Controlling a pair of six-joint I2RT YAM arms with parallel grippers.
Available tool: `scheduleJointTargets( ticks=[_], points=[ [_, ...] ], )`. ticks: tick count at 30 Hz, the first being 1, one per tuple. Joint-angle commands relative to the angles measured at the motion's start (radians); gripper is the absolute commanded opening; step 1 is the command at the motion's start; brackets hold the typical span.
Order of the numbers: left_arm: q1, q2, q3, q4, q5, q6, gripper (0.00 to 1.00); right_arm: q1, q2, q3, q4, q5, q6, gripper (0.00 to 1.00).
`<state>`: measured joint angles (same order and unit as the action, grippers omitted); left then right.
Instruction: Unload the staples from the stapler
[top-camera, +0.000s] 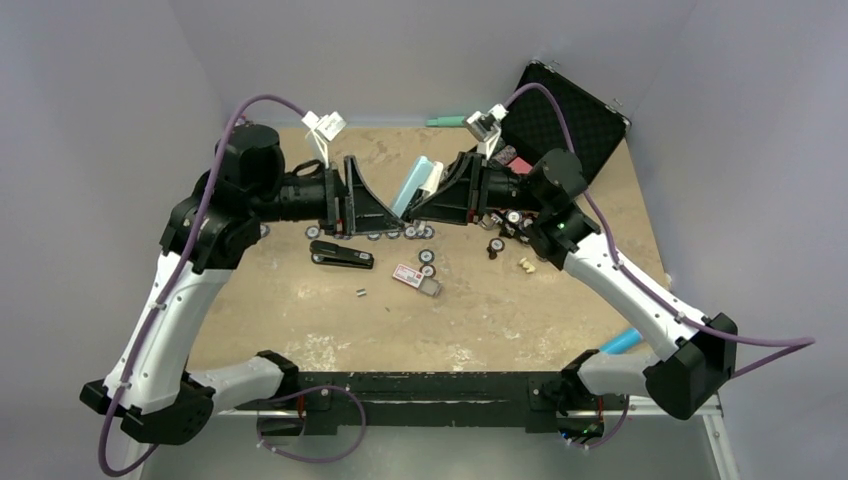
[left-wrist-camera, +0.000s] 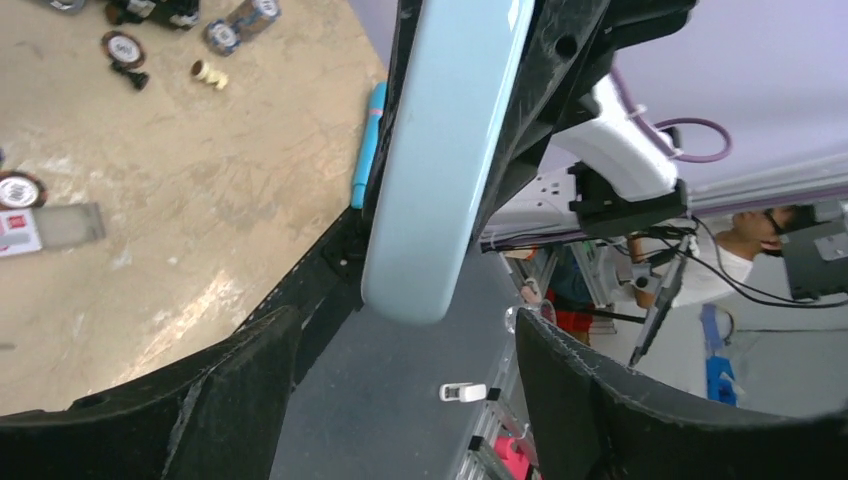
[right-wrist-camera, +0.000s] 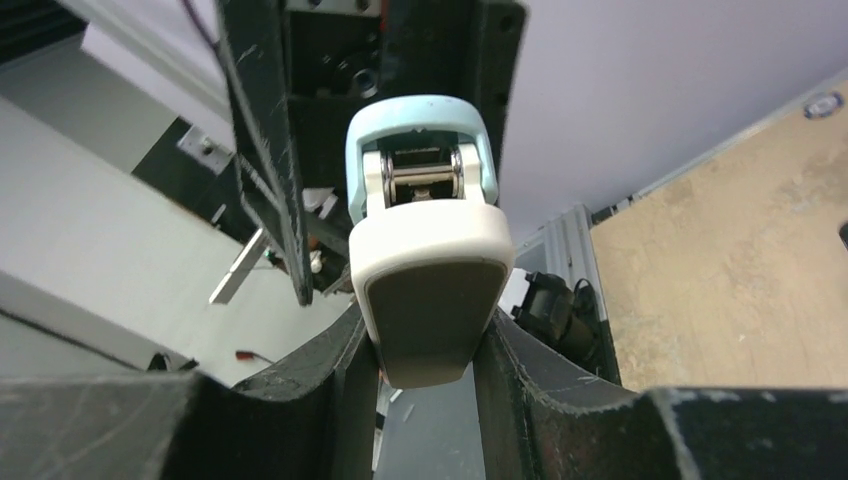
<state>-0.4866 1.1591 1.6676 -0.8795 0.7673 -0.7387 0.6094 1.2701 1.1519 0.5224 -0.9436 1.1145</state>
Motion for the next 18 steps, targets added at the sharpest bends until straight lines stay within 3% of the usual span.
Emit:
scheduleJointTargets(
  ticks=[1,4,7,15,18],
  points=[
    [0.000,-0.067,-0.055,-0.119,-0.136,0.089,0.82,0.000,-0.016,0.108,-0.405,0.127,-0.201,0.00],
    [-0.001,-0.110,-0.123,-0.169,-0.215,0.128,0.79,0.007,0.033,0.186,-0.712,0.232,-0.317,0.00],
    [0.000,-0.154,-0.212,-0.184,-0.255,0.150,0.74,0.020,0.070,0.214,-0.891,0.331,-0.350,0.00],
    [0.000,-0.281,-0.554,-0.106,-0.342,0.116,0.60,0.117,0.203,0.202,-1.074,0.493,-0.249,0.00],
    [-0.001,-0.309,-0.672,-0.072,-0.356,0.082,0.39,0.152,0.296,0.248,-1.140,0.495,-0.265,0.00]
  ],
)
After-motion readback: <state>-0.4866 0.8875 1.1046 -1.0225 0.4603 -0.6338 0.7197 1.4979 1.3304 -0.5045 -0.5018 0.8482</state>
